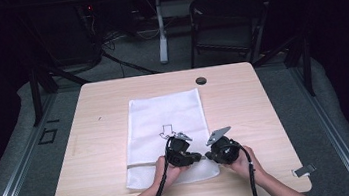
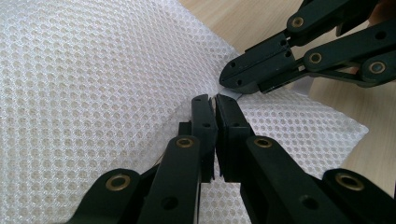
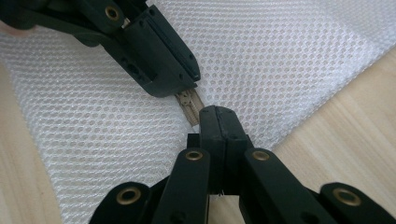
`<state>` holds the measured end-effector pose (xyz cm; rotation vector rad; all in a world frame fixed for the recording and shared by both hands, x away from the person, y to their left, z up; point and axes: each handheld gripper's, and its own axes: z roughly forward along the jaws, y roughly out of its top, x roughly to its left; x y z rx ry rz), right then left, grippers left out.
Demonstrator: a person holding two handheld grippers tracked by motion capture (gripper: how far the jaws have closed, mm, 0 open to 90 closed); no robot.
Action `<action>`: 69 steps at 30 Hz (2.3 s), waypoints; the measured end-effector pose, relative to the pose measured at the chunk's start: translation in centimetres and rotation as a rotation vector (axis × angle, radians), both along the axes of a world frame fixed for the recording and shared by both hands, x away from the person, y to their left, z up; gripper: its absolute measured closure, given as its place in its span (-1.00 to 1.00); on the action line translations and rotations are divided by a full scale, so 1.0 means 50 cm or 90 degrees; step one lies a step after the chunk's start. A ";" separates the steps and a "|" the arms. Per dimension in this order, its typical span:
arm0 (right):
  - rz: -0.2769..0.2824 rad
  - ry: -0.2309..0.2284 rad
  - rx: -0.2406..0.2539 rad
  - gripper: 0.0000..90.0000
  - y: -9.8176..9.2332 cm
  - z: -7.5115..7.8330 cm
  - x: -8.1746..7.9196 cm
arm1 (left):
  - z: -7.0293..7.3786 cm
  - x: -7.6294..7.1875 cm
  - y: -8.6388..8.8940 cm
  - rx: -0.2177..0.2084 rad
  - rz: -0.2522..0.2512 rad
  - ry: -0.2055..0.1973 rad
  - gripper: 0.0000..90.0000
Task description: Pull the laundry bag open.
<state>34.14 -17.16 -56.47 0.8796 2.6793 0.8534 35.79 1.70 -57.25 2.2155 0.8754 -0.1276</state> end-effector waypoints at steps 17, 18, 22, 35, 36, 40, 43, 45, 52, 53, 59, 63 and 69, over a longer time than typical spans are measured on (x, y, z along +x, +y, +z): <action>0.002 0.000 -0.004 1.00 -0.003 0.000 0.001 | 0.004 0.001 0.025 0.003 -0.003 -0.003 0.96; 0.002 -0.002 -0.006 1.00 -0.002 0.001 0.000 | 0.005 0.002 0.026 0.002 -0.004 -0.003 0.96; 0.003 -0.005 -0.005 1.00 -0.002 0.000 0.000 | 0.006 0.000 0.025 0.006 -0.005 -0.002 0.96; -0.009 0.010 0.007 1.00 -0.002 0.000 0.003 | 0.007 0.000 0.043 0.017 -0.019 -0.007 0.94; -0.004 0.010 -0.003 1.00 -0.002 0.002 0.003 | 0.008 0.001 0.042 0.020 -0.021 -0.012 0.94; -0.006 0.014 0.004 1.00 -0.004 0.001 0.005 | 0.008 0.004 0.028 0.017 -0.032 -0.010 0.85; -0.008 0.013 0.005 1.00 -0.004 0.001 0.004 | 0.008 0.004 0.011 0.024 -0.047 -0.010 0.74; -0.004 0.013 0.006 1.00 -0.006 0.001 0.004 | 0.009 0.003 0.005 0.048 -0.049 -0.021 0.82; -0.008 0.017 0.011 1.00 -0.007 0.000 0.006 | 0.015 0.006 0.008 0.068 -0.057 -0.033 0.96; -0.009 0.020 0.011 1.00 -0.008 0.000 0.007 | 0.015 0.006 0.009 0.063 -0.057 -0.030 0.96; -0.010 0.021 0.020 1.00 -0.010 -0.001 0.007 | 0.012 0.011 0.025 0.045 -0.041 -0.003 0.97; -0.013 0.021 0.019 1.00 -0.009 -0.001 0.006 | 0.009 0.011 0.034 0.034 -0.032 0.000 0.96; -0.006 0.023 0.019 1.00 -0.011 -0.001 0.008 | 0.008 0.012 0.044 0.035 -0.029 0.004 0.96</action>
